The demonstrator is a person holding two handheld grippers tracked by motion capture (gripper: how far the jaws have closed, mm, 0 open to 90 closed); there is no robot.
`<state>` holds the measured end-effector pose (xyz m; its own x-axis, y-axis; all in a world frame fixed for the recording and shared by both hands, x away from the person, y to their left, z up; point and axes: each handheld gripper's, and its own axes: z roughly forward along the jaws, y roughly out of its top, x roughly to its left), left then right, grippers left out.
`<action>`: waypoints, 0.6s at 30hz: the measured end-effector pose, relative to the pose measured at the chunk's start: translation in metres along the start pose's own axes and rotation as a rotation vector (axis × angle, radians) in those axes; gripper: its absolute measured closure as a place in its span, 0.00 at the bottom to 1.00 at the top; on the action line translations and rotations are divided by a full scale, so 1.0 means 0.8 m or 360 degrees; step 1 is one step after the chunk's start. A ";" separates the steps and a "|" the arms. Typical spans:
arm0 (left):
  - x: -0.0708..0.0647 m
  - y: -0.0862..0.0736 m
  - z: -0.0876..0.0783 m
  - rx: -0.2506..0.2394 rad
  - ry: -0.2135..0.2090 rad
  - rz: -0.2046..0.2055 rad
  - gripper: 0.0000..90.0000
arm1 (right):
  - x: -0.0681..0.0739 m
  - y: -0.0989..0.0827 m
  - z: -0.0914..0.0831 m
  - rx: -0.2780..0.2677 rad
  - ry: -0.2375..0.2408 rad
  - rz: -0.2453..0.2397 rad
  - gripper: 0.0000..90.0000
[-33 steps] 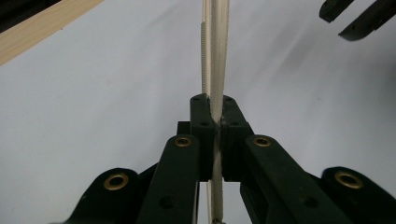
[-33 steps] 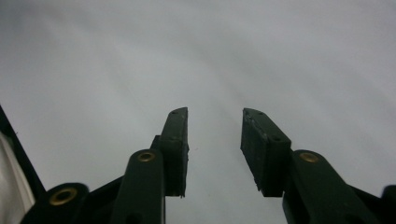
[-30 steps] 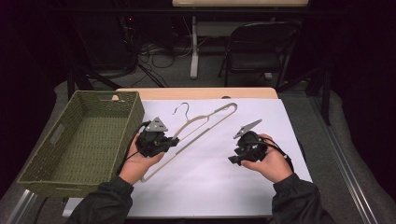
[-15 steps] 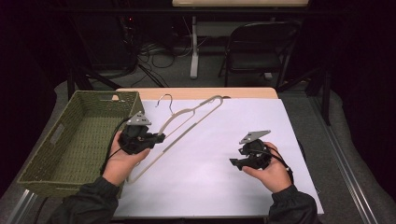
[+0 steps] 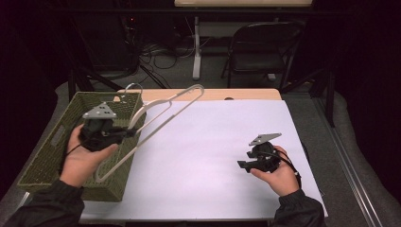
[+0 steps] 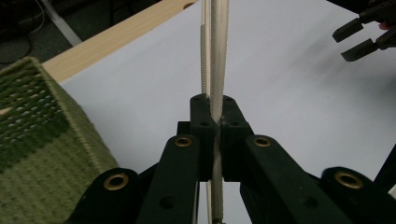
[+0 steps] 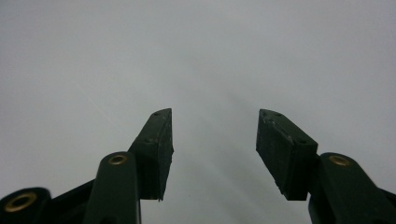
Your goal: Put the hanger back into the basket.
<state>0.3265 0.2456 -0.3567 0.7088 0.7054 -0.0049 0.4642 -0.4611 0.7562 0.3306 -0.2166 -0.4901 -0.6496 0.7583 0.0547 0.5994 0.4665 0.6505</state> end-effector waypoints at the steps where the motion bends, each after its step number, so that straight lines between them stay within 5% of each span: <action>1: 0.007 -0.001 -0.007 -0.0006 0.0001 -0.0001 0.97 | -0.001 -0.001 0.000 -0.0016 -0.0003 0.0008 0.51; 2: 0.014 -0.003 -0.013 -0.0018 -0.0006 0.0016 0.97 | -0.002 0.000 -0.001 0.0024 -0.0003 0.0005 0.51; 3: 0.018 -0.004 -0.018 -0.0018 0.0010 0.0030 0.97 | -0.003 -0.002 0.003 -0.0058 0.0001 0.0020 0.51; 7: 0.046 -0.014 -0.041 -0.0020 0.0078 0.0039 0.97 | -0.006 0.000 0.002 0.0015 -0.0005 0.0028 0.51; 12: 0.082 -0.028 -0.060 -0.0006 0.0124 0.0044 0.97 | -0.007 -0.002 0.004 -0.0004 -0.0009 0.0035 0.51; 18: 0.124 -0.050 -0.074 -0.0003 0.0153 -0.0009 0.97 | -0.013 -0.006 0.006 -0.0002 -0.0021 0.0058 0.52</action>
<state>0.3469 0.3661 -0.3489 0.6519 0.7564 0.0536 0.4668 -0.4560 0.7577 0.3369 -0.2245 -0.4974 -0.6209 0.7809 0.0685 0.6220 0.4376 0.6494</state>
